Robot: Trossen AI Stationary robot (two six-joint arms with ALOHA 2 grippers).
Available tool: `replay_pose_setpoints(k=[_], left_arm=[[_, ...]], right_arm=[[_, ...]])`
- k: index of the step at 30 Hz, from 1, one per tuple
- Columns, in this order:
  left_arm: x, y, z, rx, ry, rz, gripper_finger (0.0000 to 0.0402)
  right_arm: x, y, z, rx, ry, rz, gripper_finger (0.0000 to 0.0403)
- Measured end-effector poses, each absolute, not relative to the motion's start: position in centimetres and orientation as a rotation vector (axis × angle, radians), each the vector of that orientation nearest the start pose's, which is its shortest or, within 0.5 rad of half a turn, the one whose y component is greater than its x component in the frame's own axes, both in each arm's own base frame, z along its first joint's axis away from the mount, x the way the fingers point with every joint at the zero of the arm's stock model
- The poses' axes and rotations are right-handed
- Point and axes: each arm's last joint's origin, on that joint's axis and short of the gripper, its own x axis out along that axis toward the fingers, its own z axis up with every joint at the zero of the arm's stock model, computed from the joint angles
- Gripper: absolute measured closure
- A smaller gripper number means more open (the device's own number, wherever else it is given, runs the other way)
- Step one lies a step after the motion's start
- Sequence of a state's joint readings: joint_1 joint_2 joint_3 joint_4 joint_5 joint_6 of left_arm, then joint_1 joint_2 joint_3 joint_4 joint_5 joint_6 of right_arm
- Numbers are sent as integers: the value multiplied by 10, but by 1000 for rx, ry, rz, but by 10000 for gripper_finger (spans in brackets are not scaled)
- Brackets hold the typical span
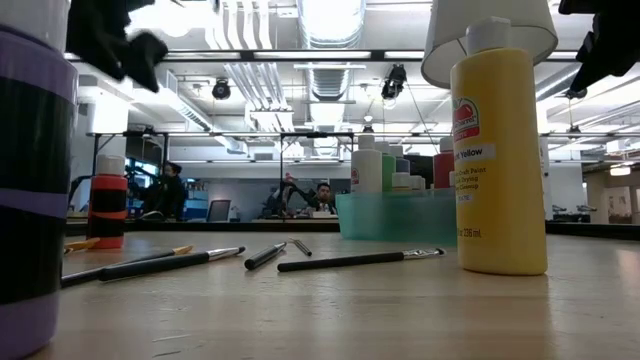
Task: Pick & Place Paint Supplies
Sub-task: Move the small orange paint bottle to the center of the table
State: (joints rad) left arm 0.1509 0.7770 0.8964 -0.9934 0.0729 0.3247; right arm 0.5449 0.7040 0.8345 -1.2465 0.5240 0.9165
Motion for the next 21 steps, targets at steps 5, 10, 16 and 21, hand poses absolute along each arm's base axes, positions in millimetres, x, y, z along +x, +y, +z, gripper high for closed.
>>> replay_pose_setpoints(k=[5,10,16,21], left_arm=[[130,17,276,191,954,-107,119],[132,16,257,164,985,-145,119],[137,16,256,148,974,-179,119],[144,15,252,84,976,-198,119]], right_arm=[[88,37,282,278,860,-403,394],[89,37,282,279,859,-403,394],[89,37,283,280,857,-402,394],[89,37,283,280,857,-402,394]])
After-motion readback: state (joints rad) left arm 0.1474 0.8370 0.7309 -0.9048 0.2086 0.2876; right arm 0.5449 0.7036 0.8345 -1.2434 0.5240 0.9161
